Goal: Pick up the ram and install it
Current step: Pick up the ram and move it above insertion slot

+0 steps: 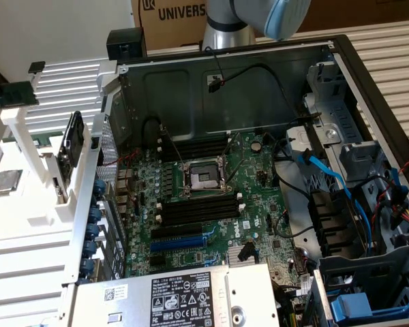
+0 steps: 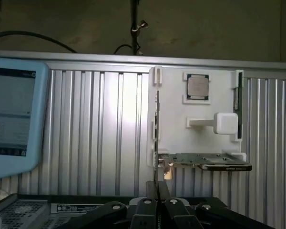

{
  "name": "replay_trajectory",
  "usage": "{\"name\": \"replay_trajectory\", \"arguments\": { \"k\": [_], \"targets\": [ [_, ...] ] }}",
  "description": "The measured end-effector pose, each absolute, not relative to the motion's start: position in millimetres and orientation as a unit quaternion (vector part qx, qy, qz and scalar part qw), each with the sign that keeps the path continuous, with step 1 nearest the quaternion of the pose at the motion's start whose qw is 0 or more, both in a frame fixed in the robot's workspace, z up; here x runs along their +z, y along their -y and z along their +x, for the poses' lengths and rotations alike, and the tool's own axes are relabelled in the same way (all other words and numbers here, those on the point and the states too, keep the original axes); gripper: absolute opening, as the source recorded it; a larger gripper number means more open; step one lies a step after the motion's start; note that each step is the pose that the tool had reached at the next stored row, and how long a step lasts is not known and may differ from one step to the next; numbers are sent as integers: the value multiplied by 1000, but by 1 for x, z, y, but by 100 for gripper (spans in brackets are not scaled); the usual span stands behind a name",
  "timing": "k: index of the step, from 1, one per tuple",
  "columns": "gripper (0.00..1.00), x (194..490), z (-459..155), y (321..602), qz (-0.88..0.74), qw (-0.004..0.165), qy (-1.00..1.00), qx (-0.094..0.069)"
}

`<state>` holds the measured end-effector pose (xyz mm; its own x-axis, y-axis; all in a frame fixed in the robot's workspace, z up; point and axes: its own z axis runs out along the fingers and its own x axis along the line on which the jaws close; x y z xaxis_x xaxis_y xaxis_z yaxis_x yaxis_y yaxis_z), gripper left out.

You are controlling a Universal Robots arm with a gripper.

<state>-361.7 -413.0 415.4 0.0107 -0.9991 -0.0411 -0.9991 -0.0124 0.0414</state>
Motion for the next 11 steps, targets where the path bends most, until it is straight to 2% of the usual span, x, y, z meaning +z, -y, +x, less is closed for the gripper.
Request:
{"name": "replay_trajectory", "arguments": {
  "k": [11],
  "targets": [
    [13,422,-308,413,711,0,703,-31]
  ]
}}
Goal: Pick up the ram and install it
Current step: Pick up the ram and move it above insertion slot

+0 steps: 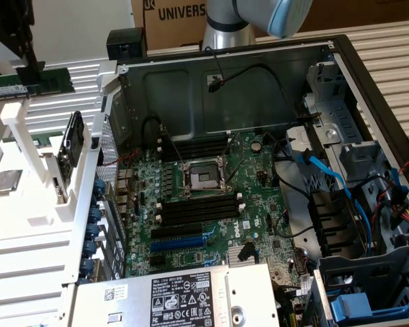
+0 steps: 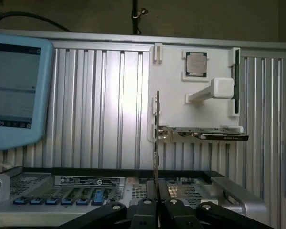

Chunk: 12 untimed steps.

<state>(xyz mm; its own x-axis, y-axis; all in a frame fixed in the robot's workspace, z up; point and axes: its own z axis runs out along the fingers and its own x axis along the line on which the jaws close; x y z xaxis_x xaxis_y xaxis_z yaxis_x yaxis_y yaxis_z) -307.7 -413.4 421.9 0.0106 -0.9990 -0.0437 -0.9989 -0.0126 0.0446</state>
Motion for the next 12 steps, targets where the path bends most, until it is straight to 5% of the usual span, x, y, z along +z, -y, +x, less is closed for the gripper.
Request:
{"name": "replay_trajectory", "arguments": {
  "k": [12],
  "targets": [
    [13,422,-253,413,711,-8,702,-40]
  ]
}}
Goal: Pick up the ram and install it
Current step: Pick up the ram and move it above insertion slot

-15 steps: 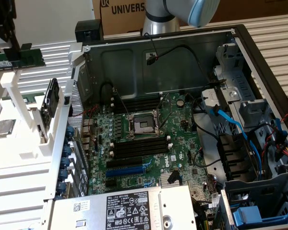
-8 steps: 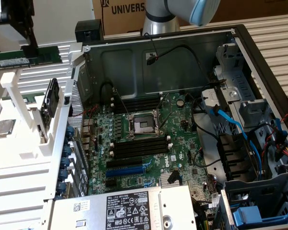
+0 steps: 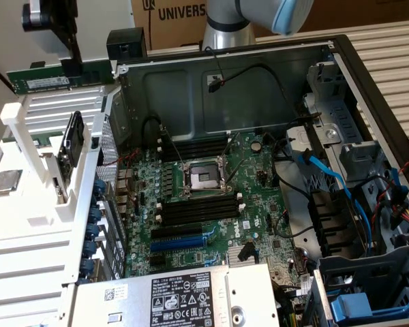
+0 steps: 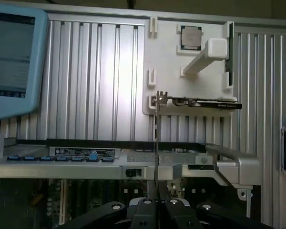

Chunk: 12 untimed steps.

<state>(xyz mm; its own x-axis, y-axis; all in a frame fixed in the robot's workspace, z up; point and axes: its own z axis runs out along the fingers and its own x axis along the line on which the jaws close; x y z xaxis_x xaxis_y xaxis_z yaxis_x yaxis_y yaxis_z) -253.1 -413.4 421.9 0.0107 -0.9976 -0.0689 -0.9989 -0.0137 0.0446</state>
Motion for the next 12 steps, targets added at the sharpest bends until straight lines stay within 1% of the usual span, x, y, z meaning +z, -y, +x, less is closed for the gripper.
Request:
{"name": "replay_trajectory", "arguments": {
  "k": [12],
  "targets": [
    [13,422,-198,413,-711,11,-702,43]
  ]
}}
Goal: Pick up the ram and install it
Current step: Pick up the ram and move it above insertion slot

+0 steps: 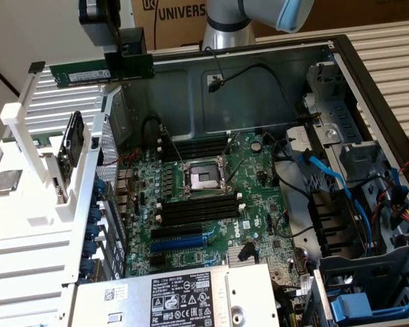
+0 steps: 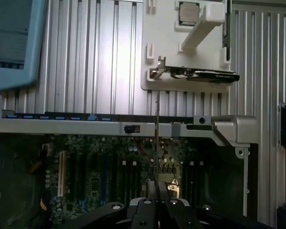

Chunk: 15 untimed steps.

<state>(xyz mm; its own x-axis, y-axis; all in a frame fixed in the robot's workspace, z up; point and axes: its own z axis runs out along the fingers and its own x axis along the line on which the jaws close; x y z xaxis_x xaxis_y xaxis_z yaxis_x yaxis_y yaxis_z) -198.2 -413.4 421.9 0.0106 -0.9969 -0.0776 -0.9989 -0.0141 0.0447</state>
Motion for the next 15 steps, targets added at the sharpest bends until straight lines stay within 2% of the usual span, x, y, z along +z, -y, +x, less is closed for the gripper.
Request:
{"name": "replay_trajectory", "arguments": {
  "k": [15],
  "targets": [
    [13,420,-130,413,-711,11,-702,43]
  ]
}}
